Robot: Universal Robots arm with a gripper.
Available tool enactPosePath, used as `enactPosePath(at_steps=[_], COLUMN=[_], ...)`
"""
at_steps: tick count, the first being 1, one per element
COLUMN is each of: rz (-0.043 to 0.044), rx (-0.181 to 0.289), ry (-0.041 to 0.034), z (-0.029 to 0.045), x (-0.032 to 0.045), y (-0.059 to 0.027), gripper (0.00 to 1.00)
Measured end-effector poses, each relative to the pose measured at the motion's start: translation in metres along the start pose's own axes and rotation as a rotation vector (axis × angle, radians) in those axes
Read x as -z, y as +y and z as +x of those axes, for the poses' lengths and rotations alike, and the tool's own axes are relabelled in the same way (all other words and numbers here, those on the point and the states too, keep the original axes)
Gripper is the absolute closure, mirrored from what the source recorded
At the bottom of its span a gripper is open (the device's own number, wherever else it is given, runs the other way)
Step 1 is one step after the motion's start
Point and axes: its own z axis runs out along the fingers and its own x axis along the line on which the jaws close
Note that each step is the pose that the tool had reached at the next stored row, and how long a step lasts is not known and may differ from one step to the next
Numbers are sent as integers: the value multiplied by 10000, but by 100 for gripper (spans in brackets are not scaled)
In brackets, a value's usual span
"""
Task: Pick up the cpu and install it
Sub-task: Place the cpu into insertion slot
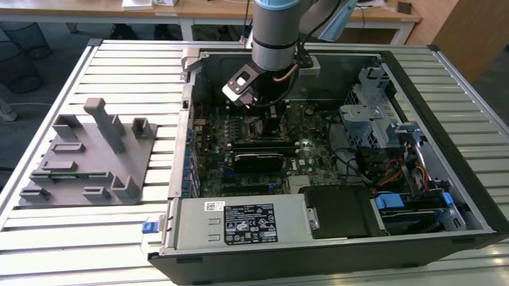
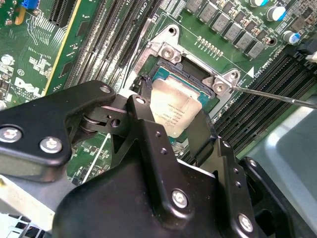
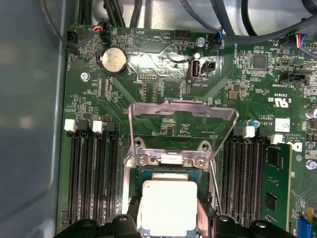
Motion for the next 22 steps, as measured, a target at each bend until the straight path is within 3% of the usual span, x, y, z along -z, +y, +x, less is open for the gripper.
enactPosePath(at_steps=[19, 22], rz=[1, -18], rx=[0, 1], ry=[-2, 25], z=[1, 6], x=[-39, -49], y=[-1, 3], gripper=[47, 46])
